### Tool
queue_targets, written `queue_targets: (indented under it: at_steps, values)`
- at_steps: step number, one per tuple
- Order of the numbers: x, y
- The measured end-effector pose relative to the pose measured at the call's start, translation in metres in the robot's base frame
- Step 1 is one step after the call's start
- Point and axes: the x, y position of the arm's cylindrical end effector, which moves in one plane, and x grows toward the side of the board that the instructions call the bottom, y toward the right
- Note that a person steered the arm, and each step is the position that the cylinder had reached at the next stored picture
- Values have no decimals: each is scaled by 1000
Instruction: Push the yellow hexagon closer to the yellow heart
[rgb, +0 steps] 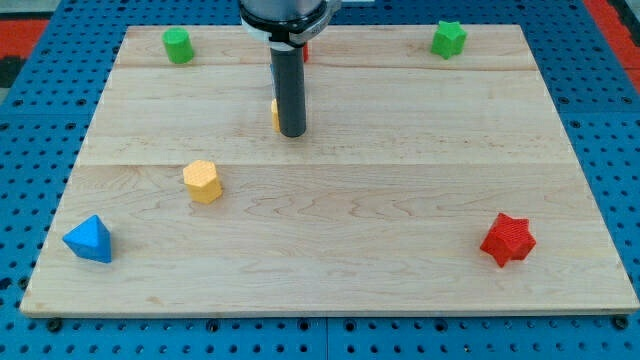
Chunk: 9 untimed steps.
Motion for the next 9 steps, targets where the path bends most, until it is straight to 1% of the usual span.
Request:
queue_targets:
  at_steps: [1,2,3,4,5,6,7,8,9]
  values:
    - [28,9]
    - [85,7]
    - [137,-42]
    - [146,-108]
    - [114,-129]
    - [87,-128]
    - [58,-114]
    - [35,-84]
    - [33,-66]
